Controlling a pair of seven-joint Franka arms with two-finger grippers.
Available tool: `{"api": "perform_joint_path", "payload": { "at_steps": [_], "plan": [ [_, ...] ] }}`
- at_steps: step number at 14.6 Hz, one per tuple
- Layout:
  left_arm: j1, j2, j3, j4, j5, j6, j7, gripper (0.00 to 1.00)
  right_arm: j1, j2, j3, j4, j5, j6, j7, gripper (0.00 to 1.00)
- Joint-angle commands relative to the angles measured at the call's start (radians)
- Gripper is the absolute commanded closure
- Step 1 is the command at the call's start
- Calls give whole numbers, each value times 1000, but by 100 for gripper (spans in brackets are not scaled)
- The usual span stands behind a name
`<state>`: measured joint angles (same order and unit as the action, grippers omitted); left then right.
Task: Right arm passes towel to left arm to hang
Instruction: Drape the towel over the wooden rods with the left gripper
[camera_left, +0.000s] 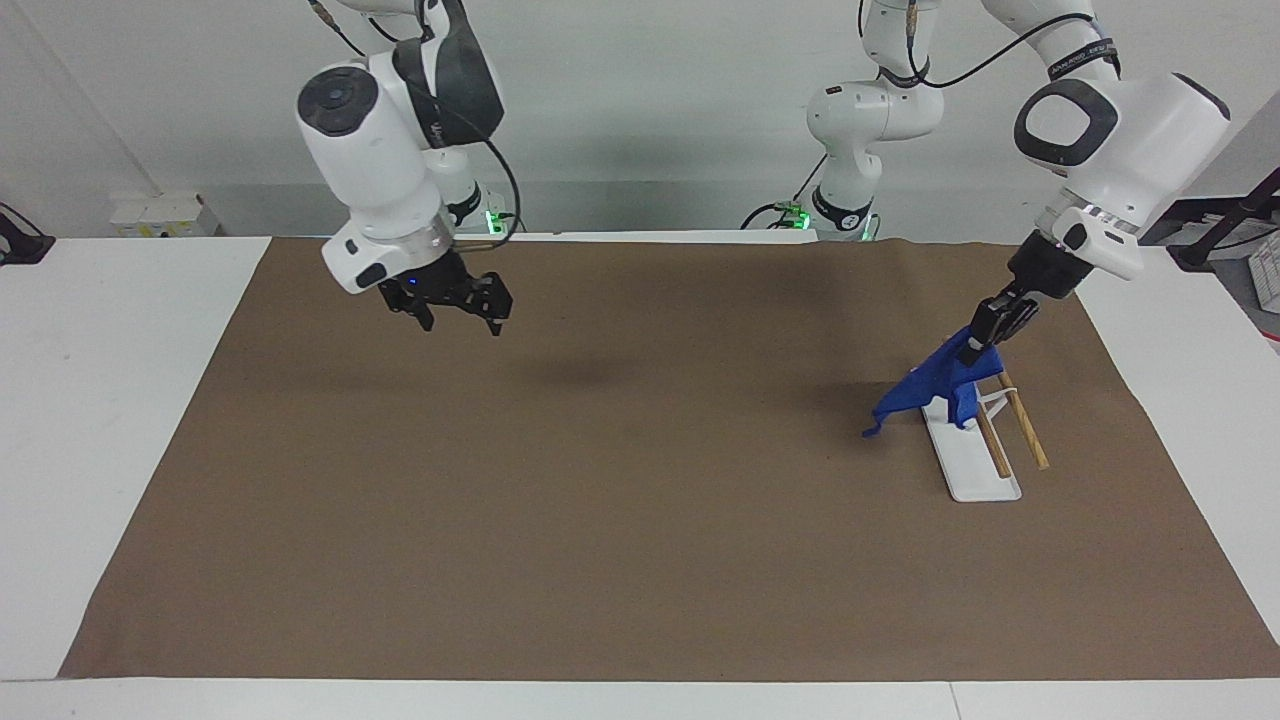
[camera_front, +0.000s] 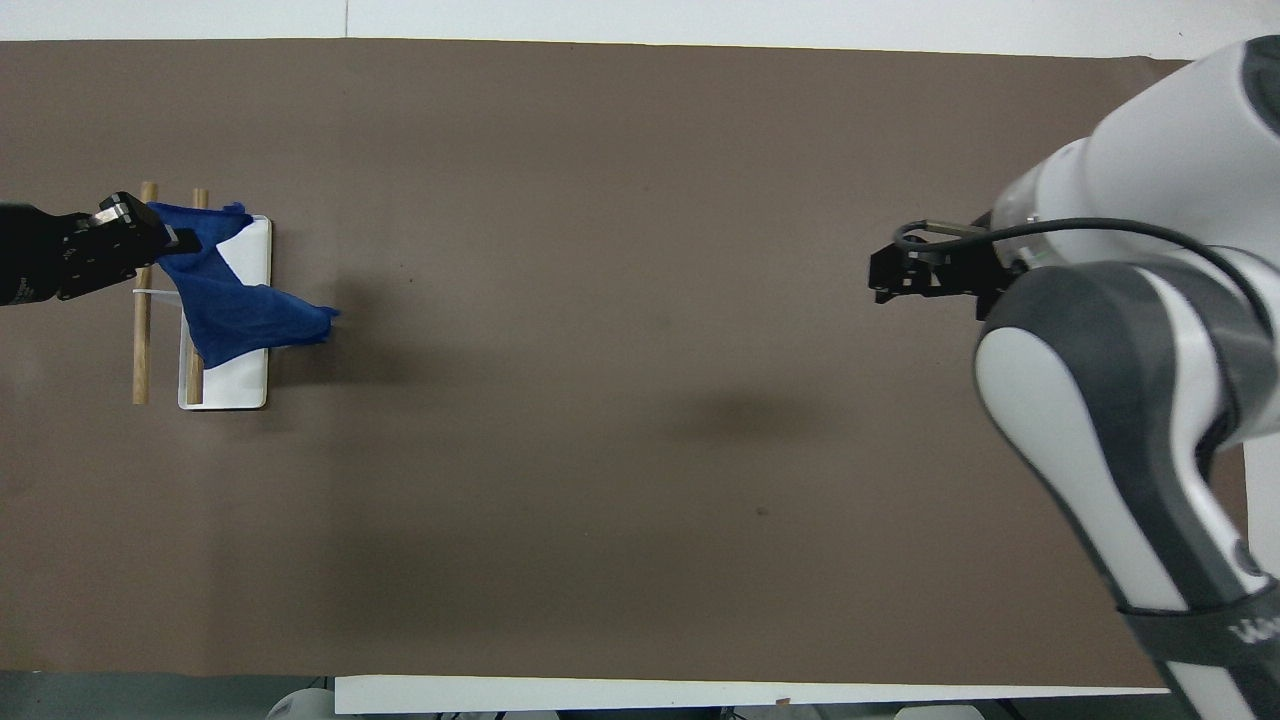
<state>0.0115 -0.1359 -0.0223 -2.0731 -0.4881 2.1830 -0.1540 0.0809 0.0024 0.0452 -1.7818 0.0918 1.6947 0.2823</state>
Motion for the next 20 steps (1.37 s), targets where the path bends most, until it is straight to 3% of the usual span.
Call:
{"api": "perform_joint_path", "payload": {
  "at_steps": [1,4,7,14,20],
  "plan": [
    [24,9,-4,7,26,21,72,100,0,-44,-144,-8,2,-64,-195,0],
    [56,27,-4,13,26,14,120,100,2,-61,-220,12,-26,-86,-314,0],
    [82,47,-4,43,31,11,169,100,8,-61,-206,30,-147,-83,-316,0],
    [211,183,-5,280,77,-143,281,100,8,-61,-186,28,-149,-86,-310,0],
    [307,196,-4,266,88,-154,424,100,10,-62,-186,27,-146,-89,-310,0]
  ]
}}
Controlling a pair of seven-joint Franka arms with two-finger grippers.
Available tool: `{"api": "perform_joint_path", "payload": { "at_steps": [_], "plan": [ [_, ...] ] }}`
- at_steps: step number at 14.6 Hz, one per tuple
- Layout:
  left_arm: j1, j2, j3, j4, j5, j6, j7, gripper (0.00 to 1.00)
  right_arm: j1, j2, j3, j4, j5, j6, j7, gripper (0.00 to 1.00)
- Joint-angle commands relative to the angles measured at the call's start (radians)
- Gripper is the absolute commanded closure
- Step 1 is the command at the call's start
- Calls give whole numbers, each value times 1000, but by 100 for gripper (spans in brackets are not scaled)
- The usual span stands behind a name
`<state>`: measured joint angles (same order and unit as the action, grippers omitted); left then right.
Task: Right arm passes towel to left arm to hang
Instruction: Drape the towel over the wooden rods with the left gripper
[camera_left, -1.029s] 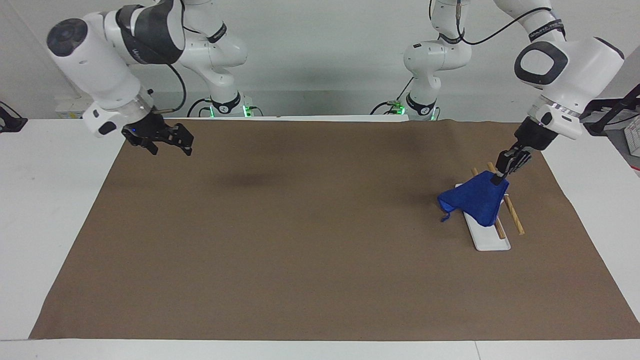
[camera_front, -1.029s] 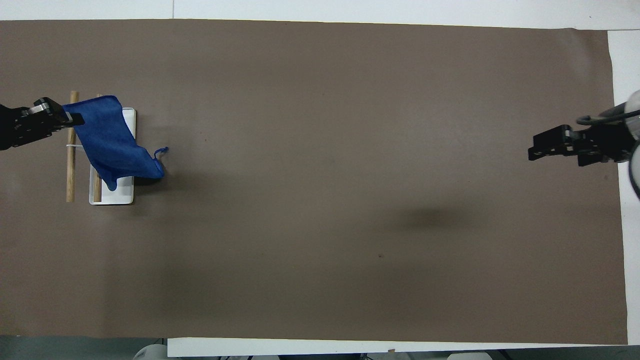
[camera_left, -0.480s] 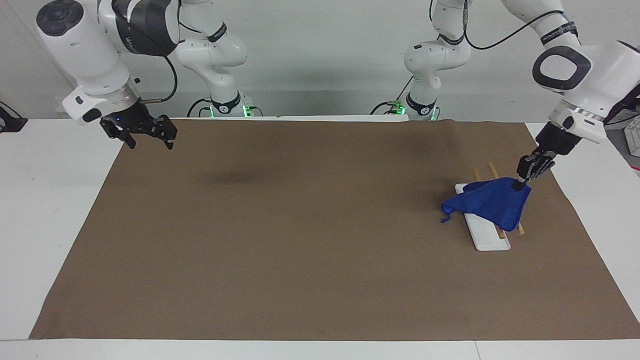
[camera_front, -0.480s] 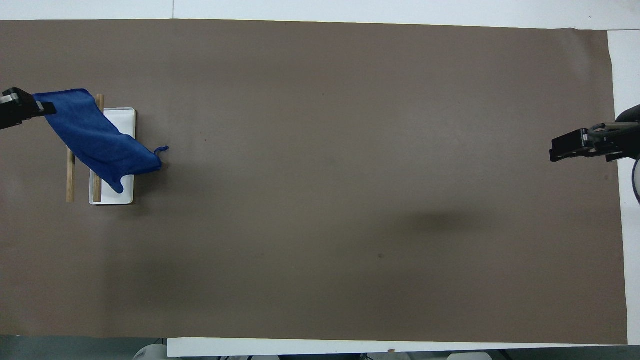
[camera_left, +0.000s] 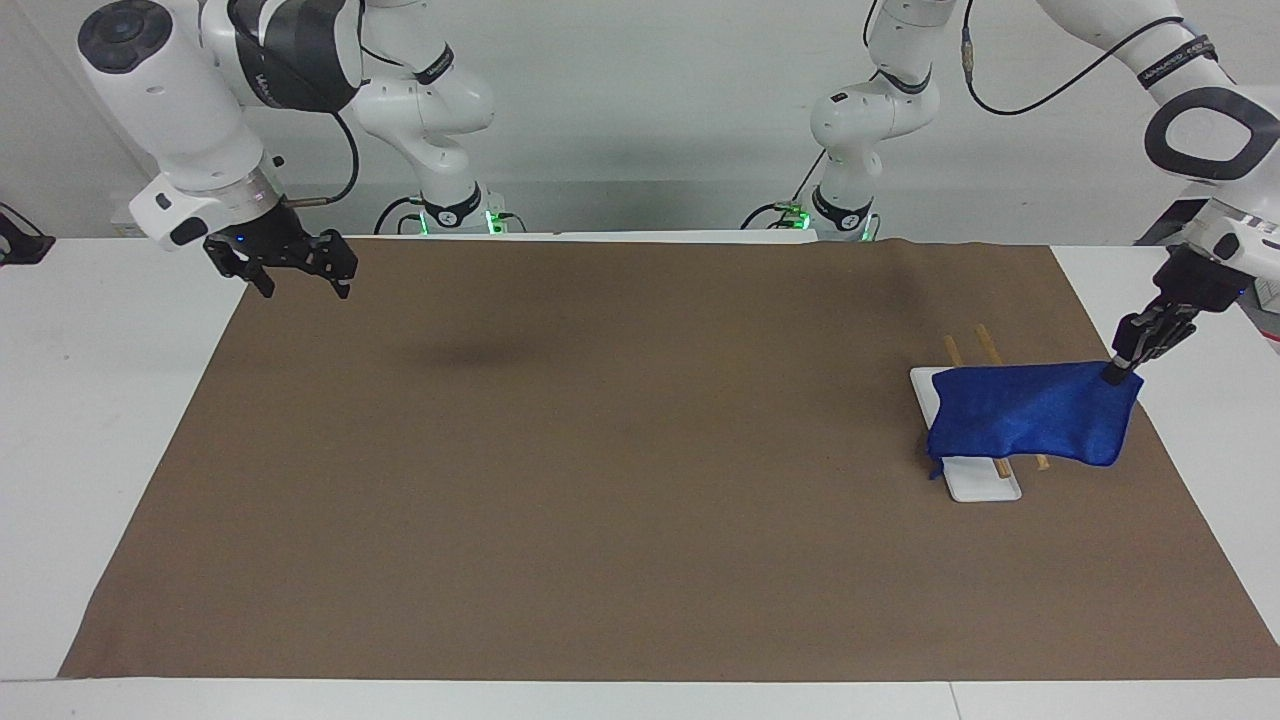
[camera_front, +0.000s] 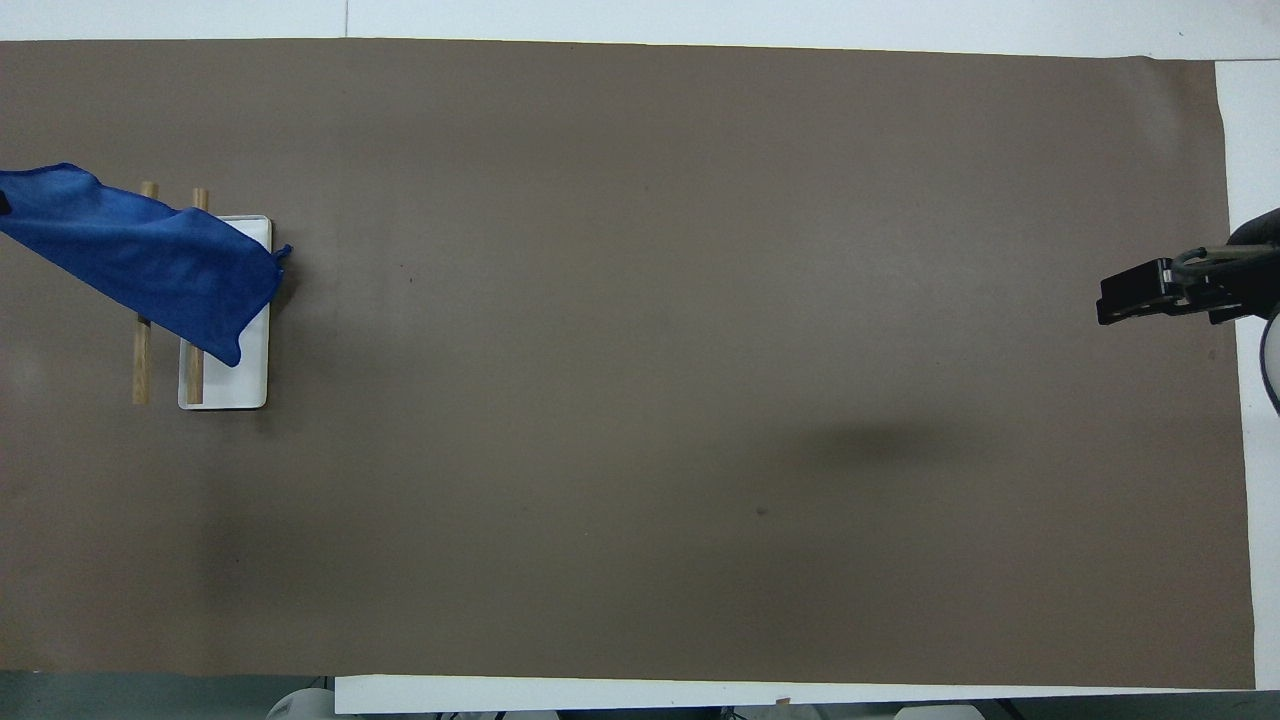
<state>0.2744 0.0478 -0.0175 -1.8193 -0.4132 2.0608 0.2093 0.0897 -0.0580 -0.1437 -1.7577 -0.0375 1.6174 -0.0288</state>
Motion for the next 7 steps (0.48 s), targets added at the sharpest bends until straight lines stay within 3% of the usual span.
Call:
{"api": "perform_joint_path", "payload": {
  "at_steps": [1,5,6,7],
  "plan": [
    [48,8,-9,-11,13,-25,77,100,2,-3,3,3,-18,-11,1,0],
    [48,-22,-7,-69,19,-16,102,100,2,-14,1,1,-16,-7,1,0],
    [48,-23,-7,-72,19,-17,105,96,2,-14,0,1,-16,1,1,0],
    [40,-22,-4,-68,20,-19,104,60,2,-14,-5,0,-16,5,1,0]
  ]
}}
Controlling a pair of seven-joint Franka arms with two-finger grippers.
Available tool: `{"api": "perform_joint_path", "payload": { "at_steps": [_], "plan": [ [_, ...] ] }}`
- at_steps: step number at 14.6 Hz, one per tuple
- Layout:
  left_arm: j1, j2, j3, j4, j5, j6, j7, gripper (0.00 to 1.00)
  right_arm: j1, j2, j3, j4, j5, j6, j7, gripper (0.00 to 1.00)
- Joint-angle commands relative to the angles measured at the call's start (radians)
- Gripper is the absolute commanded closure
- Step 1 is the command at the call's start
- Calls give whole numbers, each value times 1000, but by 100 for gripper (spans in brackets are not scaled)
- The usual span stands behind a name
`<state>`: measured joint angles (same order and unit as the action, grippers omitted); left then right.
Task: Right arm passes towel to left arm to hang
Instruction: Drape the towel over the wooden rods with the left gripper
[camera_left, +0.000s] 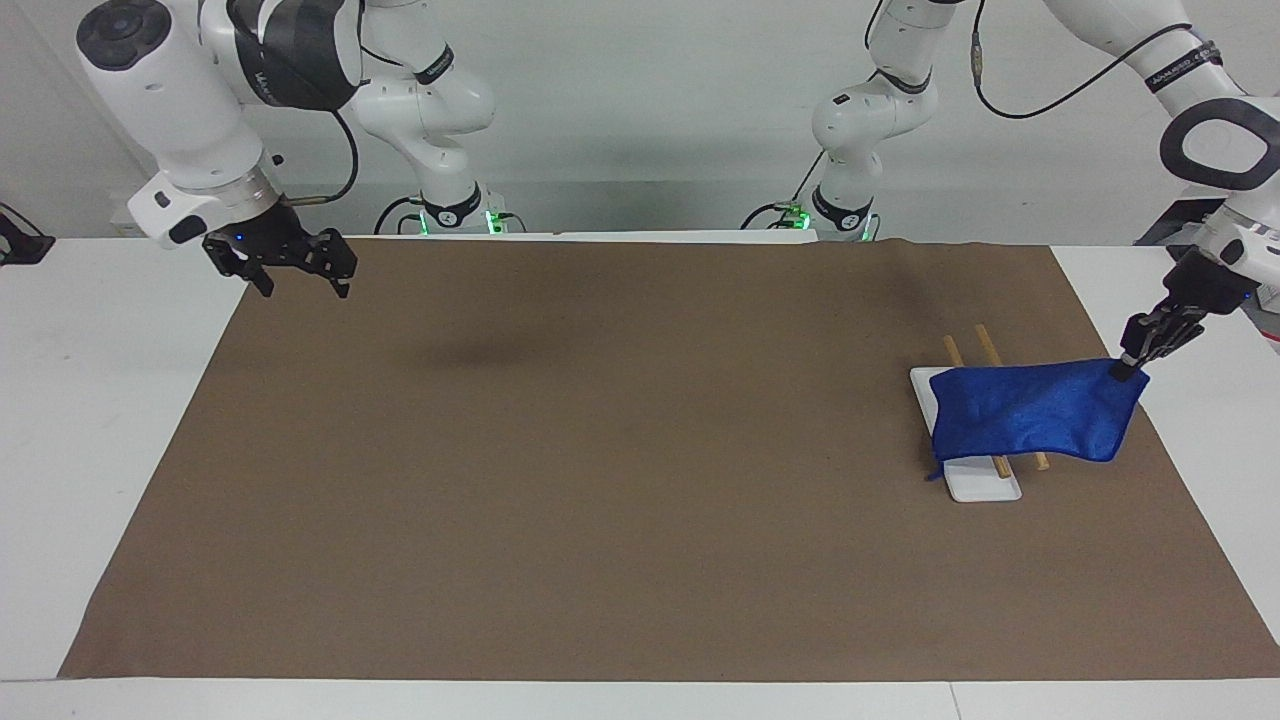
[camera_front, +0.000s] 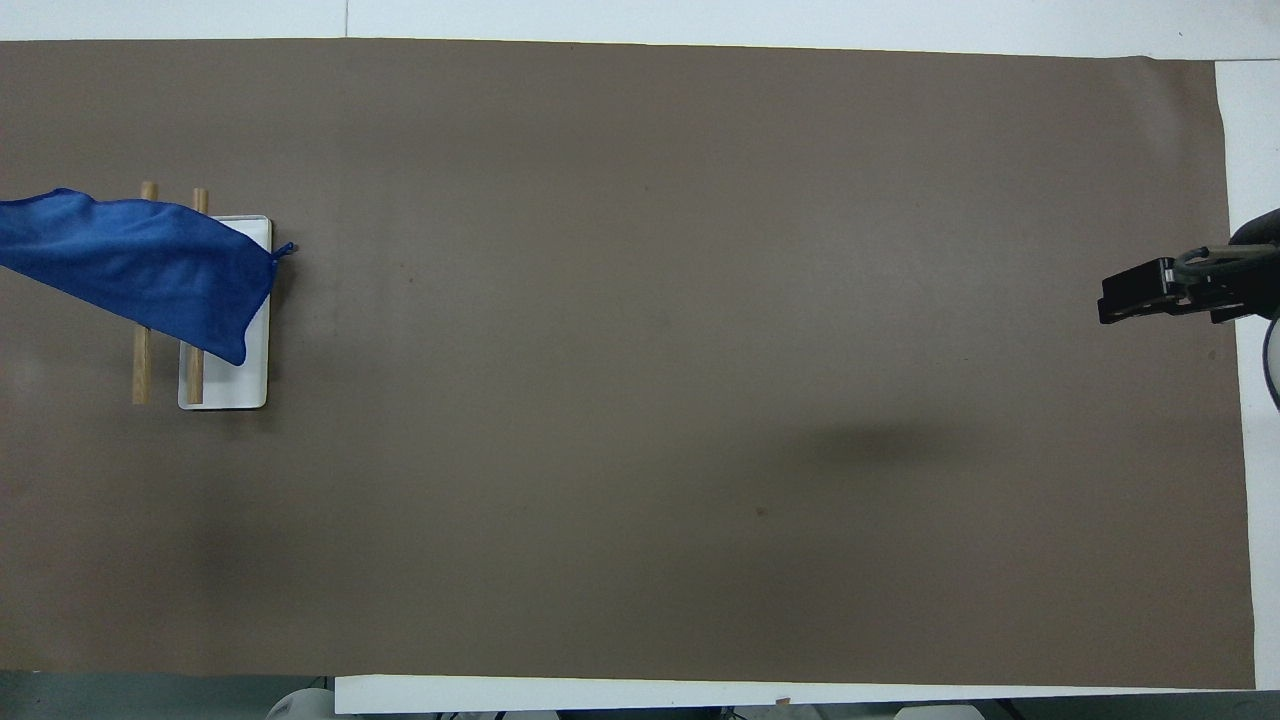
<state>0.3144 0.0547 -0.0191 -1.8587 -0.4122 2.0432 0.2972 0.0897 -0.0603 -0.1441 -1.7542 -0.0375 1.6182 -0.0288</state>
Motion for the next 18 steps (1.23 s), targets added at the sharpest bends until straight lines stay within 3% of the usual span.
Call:
{"api": "perform_joint_path", "payload": {
  "at_steps": [1,2,5,8,10,14,18],
  "plan": [
    [-3,-30,-2,-30,19,-5,7,18,2,-12,-6,-7,-16,12,1,0],
    [-5,-32,-2,-30,21,-11,5,0,2,-13,-6,-10,-16,25,3,0],
    [-8,-35,-1,-21,65,-50,-10,0,1,-24,-6,-11,-10,23,4,0],
    [-23,-38,-12,45,286,-122,-29,0,1,-27,-6,-15,-9,20,3,0],
    [-57,-38,-10,90,352,-211,-70,0,1,-27,-5,-16,-7,17,3,0],
    [-156,-26,-12,208,400,-481,-136,0,-1,-27,-5,-15,-7,20,4,0],
    [-290,-1,-7,318,397,-655,-265,0,1,-27,-5,-16,-7,22,4,0]
  ]
}}
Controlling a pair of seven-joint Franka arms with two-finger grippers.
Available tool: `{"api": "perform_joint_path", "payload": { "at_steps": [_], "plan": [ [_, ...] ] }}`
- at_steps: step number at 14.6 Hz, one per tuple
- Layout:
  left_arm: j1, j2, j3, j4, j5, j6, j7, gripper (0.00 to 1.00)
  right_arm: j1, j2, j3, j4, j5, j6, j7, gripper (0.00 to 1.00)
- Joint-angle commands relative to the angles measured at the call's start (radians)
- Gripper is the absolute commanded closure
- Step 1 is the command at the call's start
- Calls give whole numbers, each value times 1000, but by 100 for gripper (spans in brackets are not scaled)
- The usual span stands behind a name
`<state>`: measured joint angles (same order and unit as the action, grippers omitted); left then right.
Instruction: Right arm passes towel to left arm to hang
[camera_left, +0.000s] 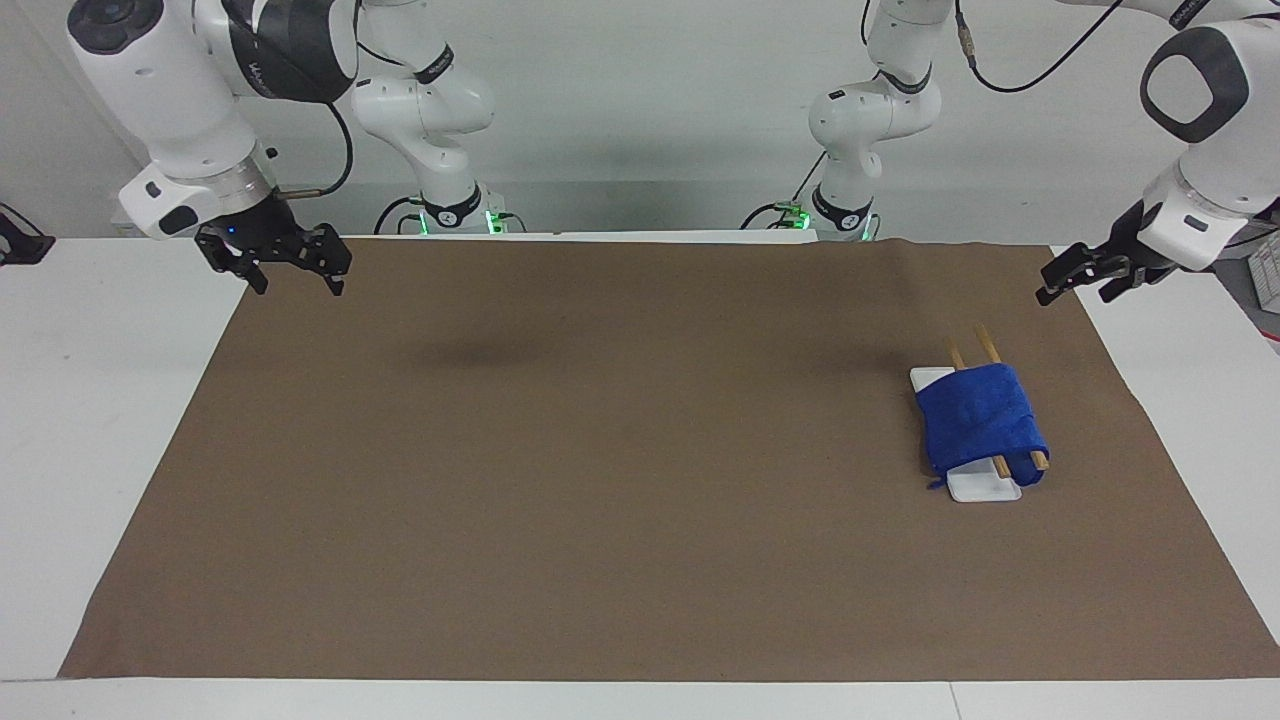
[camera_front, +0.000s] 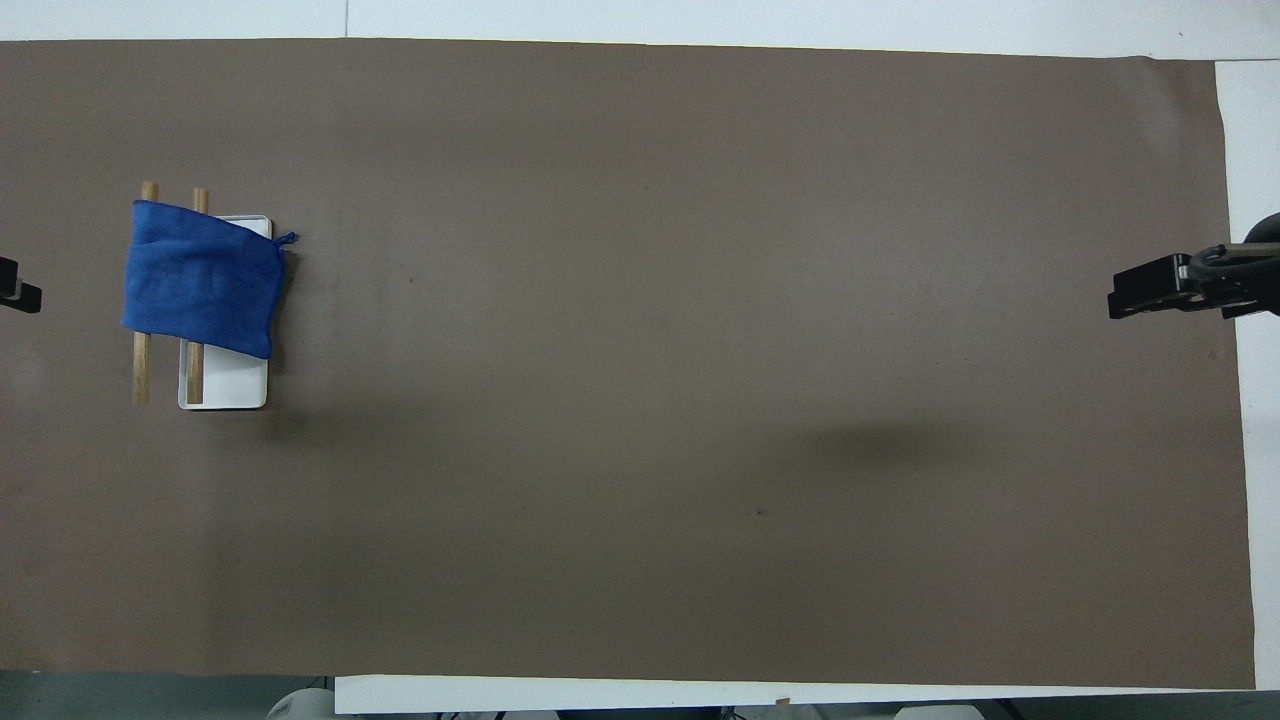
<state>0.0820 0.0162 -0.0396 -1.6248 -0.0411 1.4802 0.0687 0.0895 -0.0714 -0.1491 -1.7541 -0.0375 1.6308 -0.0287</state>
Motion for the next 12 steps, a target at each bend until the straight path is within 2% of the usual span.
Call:
{"api": "perform_joint_path", "payload": {
  "at_steps": [1,5,7,9,12],
  "plan": [
    [-88,71,12,123,33,-125,-49,0,1,-16,-1,-16,-7,11,3,0],
    [-165,10,38,68,30,-127,-98,0,-5,-16,-1,-12,-7,4,1,0],
    [-171,-10,38,40,29,-112,-98,0,-17,-16,-1,-15,-7,6,3,0],
    [-168,-54,38,-33,29,-68,-99,0,-28,-19,-1,-25,-7,9,4,0],
    [-160,-62,38,-43,26,-58,-101,0,-57,-25,-3,-28,-7,3,1,0]
  ]
}}
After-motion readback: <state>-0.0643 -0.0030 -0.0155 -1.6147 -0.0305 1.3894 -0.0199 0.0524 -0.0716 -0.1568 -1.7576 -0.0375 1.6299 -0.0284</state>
